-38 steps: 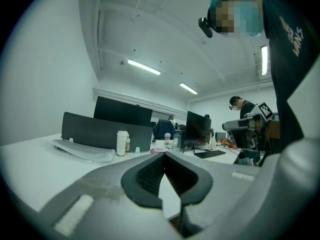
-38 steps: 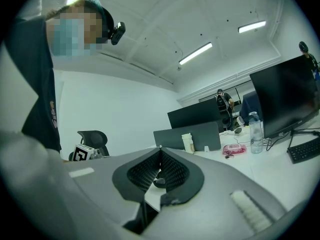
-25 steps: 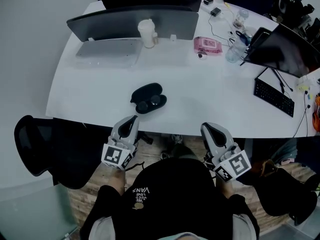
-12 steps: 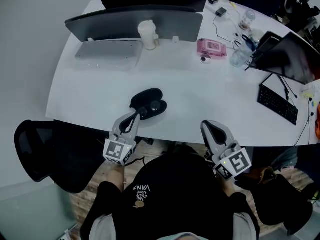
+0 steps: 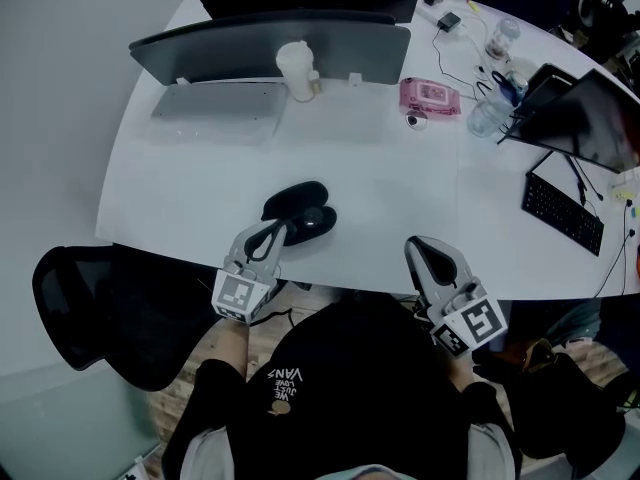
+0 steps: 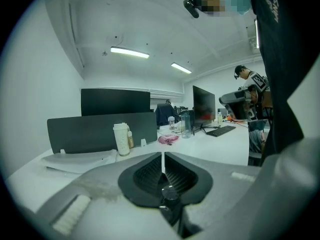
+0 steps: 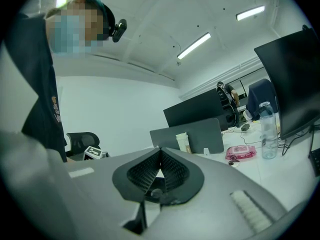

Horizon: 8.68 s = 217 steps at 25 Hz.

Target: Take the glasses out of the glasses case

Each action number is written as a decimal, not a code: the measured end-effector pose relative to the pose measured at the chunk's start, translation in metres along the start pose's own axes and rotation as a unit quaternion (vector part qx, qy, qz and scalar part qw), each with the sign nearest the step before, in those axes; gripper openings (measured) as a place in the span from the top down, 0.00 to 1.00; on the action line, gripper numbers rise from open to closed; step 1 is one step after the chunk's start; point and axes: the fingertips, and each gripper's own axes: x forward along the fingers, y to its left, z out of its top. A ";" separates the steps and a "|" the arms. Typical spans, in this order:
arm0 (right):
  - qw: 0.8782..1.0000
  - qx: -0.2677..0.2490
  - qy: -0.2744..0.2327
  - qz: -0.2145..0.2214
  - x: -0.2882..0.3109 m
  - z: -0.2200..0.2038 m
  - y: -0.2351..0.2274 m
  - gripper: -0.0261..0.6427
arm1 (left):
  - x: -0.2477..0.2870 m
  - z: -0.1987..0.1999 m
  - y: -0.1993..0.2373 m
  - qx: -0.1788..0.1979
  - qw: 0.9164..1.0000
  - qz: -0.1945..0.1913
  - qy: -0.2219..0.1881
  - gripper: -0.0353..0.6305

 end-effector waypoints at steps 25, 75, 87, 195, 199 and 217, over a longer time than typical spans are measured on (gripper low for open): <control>1.000 0.014 0.007 0.001 0.015 -0.006 -0.022 0.96 | 0.042 -0.070 -0.006 0.067 0.986 -0.098 0.120 0.85; 0.999 0.032 0.011 -0.005 0.024 -0.009 -0.053 0.96 | 0.071 -0.153 -0.015 0.107 0.934 -0.188 0.285 0.89; 0.999 0.032 0.009 -0.005 0.023 -0.008 -0.053 0.96 | 0.072 -0.151 -0.012 0.092 0.939 -0.179 0.280 0.93; 0.999 -0.040 0.001 0.012 -0.062 -0.012 0.106 0.96 | -0.138 0.054 -0.064 -0.064 0.997 0.003 -0.031 0.94; 0.999 -0.045 0.005 0.004 -0.063 -0.014 0.105 0.96 | -0.142 0.051 -0.066 -0.067 0.997 0.004 -0.030 0.94; 0.999 -0.046 0.012 0.002 -0.055 -0.022 0.107 0.96 | -0.143 0.039 -0.061 -0.074 0.997 0.005 -0.019 0.93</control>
